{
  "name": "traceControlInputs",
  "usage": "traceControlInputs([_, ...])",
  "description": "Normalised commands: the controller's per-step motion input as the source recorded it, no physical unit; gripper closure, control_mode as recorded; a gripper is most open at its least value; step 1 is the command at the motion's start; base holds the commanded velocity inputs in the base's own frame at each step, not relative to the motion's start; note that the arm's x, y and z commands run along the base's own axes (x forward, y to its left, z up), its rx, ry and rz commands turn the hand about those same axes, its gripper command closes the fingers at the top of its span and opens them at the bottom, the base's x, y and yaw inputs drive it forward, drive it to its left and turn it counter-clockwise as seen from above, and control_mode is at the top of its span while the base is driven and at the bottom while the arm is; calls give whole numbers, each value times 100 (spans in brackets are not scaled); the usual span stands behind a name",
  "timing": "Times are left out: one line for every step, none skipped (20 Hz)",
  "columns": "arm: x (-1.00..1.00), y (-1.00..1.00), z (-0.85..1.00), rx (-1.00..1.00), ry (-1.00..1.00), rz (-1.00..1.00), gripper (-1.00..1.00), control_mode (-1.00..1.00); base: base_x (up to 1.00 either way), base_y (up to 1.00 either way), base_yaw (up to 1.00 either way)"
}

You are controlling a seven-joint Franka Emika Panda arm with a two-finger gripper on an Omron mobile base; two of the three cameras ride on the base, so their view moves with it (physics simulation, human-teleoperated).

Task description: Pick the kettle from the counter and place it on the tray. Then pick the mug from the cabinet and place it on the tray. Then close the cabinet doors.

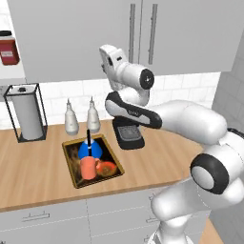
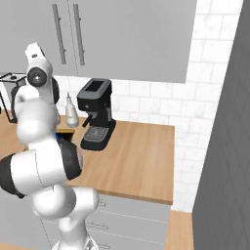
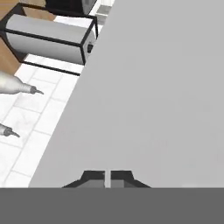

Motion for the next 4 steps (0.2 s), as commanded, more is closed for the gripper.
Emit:
traceControlInputs([40, -26, 39, 8, 44, 12, 100, -100, 0, 0, 0])
traceControlInputs([14, -26, 52, 3, 53, 5, 100, -100, 0, 0, 0])
traceControlInputs([0, -26, 57, 0, 63, 0, 100, -100, 0, 0, 0])
traceControlInputs([0, -25, 53, 0, 65, 0, 100, -100, 0, 0, 0])
